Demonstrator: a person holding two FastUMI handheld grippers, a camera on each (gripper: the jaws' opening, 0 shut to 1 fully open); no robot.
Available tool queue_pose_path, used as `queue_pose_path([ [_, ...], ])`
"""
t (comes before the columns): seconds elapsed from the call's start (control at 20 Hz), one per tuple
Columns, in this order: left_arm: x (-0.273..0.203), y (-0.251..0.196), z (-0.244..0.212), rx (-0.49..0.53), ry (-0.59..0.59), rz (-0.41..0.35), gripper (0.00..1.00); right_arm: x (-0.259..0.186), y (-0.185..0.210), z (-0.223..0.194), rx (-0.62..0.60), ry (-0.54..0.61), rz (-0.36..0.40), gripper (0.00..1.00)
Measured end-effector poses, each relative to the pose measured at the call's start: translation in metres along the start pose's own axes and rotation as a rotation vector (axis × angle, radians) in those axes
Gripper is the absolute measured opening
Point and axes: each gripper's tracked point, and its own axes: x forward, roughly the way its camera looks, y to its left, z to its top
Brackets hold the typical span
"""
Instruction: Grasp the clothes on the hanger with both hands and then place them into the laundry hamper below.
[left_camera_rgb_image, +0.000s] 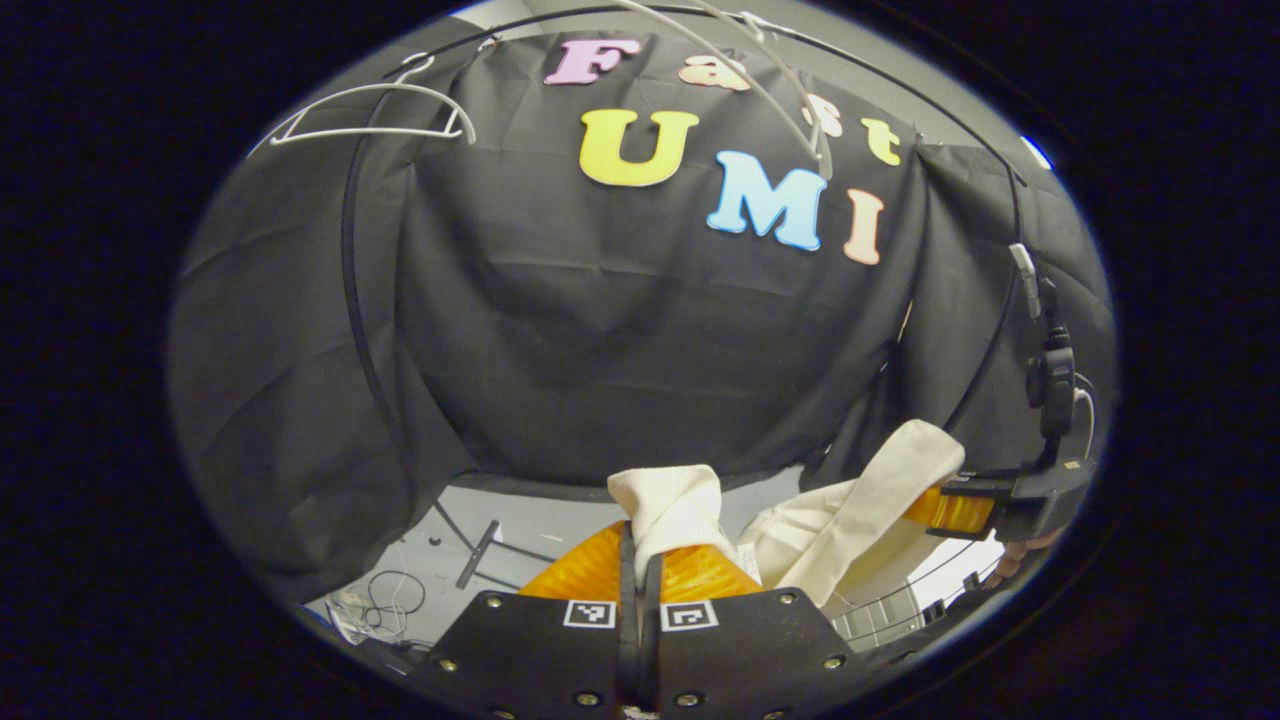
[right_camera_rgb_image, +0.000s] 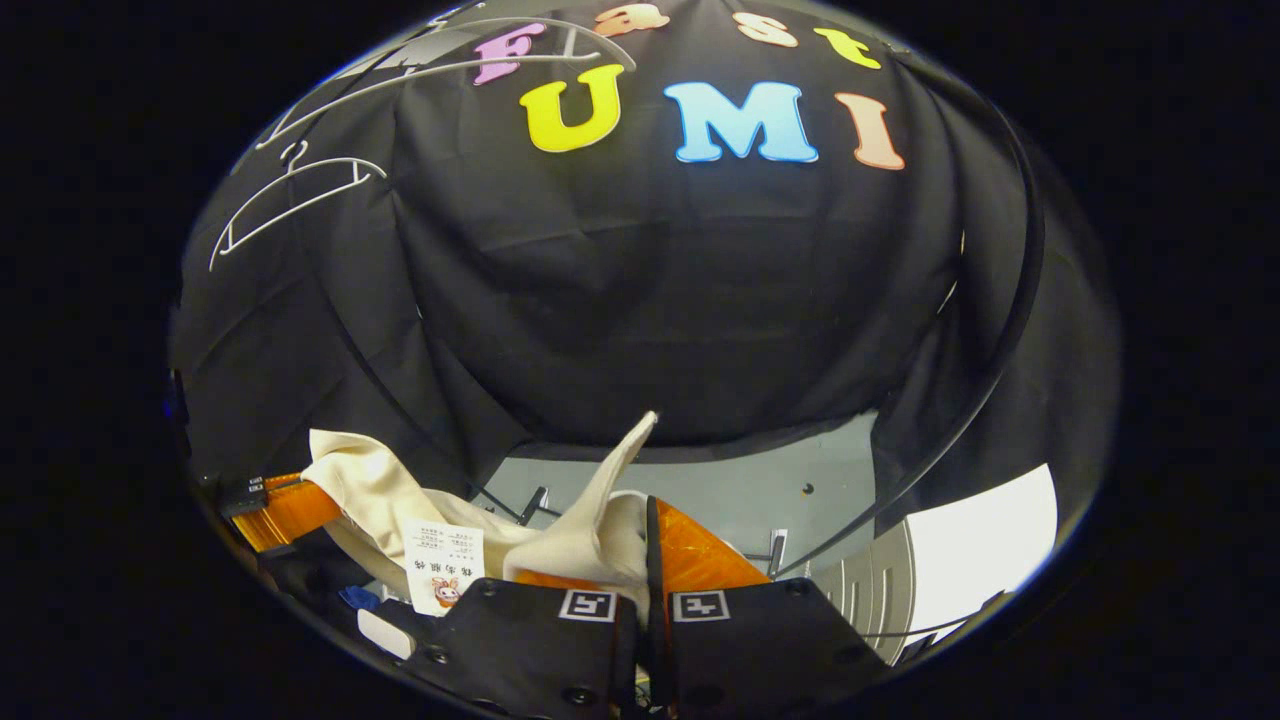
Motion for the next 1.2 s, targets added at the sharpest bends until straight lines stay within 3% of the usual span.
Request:
queue_pose_path([
  [0.35,0.021,-0.012,-0.054,0.059,0.129,-0.042,0.0,0.012,0.0,-0.049,0.028,0.185,-0.002,0.11],
  [0.5,0.022,-0.006,-0.07,0.041,0.18,-0.023,0.15,0.013,0.004,-0.069,0.048,0.255,0.016,0.12],
  [0.55,0.024,-0.005,-0.077,0.034,0.197,-0.026,0.12,0.012,0.007,-0.077,0.054,0.281,0.033,0.29],
  [0.75,0.024,0.009,-0.123,0.018,0.302,-0.055,0.8,0.004,0.011,-0.106,0.033,0.395,0.073,1.0],
  [0.8,0.019,0.009,-0.126,0.021,0.329,-0.041,0.97,-0.001,0.01,-0.111,0.045,0.406,0.067,1.0],
  [0.9,0.017,0.012,-0.133,0.027,0.378,-0.02,0.96,-0.012,0.007,-0.117,0.106,0.422,0.072,0.94],
  [1.0,0.013,0.011,-0.132,0.016,0.397,0.01,0.97,-0.024,-0.001,-0.121,0.153,0.435,0.079,0.98],
  [1.2,0.001,0.013,-0.113,-0.013,0.344,0.088,0.97,-0.046,-0.035,-0.108,0.174,0.362,0.04,0.98],
])
